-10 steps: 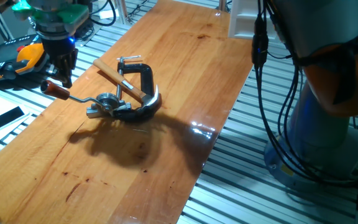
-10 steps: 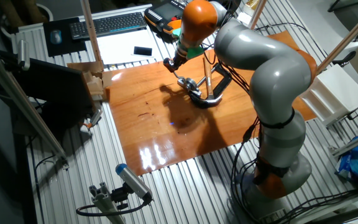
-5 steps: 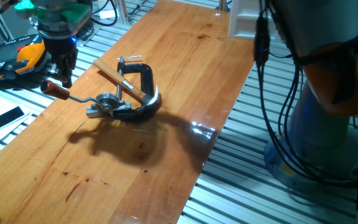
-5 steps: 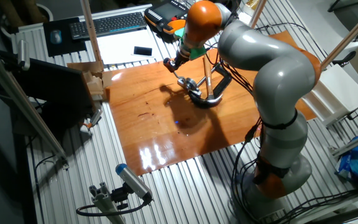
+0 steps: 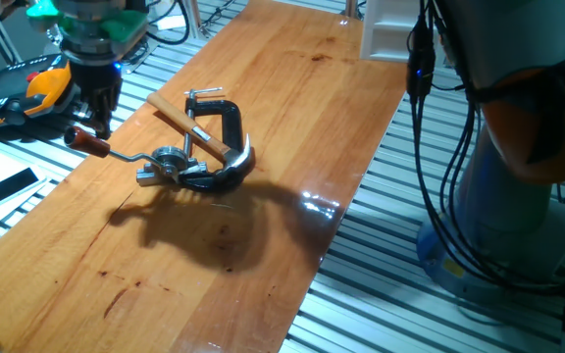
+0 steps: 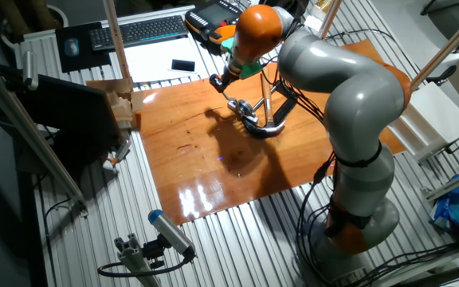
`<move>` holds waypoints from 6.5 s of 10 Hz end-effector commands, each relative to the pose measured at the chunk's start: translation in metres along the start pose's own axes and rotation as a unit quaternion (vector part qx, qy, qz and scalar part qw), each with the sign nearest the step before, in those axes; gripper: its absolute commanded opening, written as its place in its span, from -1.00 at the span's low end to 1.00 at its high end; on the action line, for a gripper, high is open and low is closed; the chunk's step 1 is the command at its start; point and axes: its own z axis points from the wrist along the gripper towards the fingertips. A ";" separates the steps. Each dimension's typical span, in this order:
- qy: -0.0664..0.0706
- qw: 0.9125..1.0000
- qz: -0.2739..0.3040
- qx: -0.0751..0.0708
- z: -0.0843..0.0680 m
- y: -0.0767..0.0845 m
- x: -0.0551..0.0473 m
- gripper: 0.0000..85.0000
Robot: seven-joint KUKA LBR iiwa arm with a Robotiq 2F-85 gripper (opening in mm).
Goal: Push down the lever
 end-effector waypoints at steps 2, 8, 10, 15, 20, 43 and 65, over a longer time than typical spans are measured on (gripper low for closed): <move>-0.003 1.000 0.005 0.003 0.003 0.001 -0.005 -1.00; -0.007 1.000 0.012 0.004 0.022 0.012 -0.012 -1.00; -0.007 1.000 0.014 0.005 0.023 0.012 -0.013 -1.00; 0.001 1.000 0.019 0.012 0.029 0.008 -0.020 -1.00; 0.001 1.000 0.022 0.016 0.039 0.008 -0.025 -1.00; 0.008 0.999 0.030 0.035 0.098 0.011 -0.038 -1.00; 0.021 0.997 0.039 0.066 0.138 0.006 -0.029 -1.00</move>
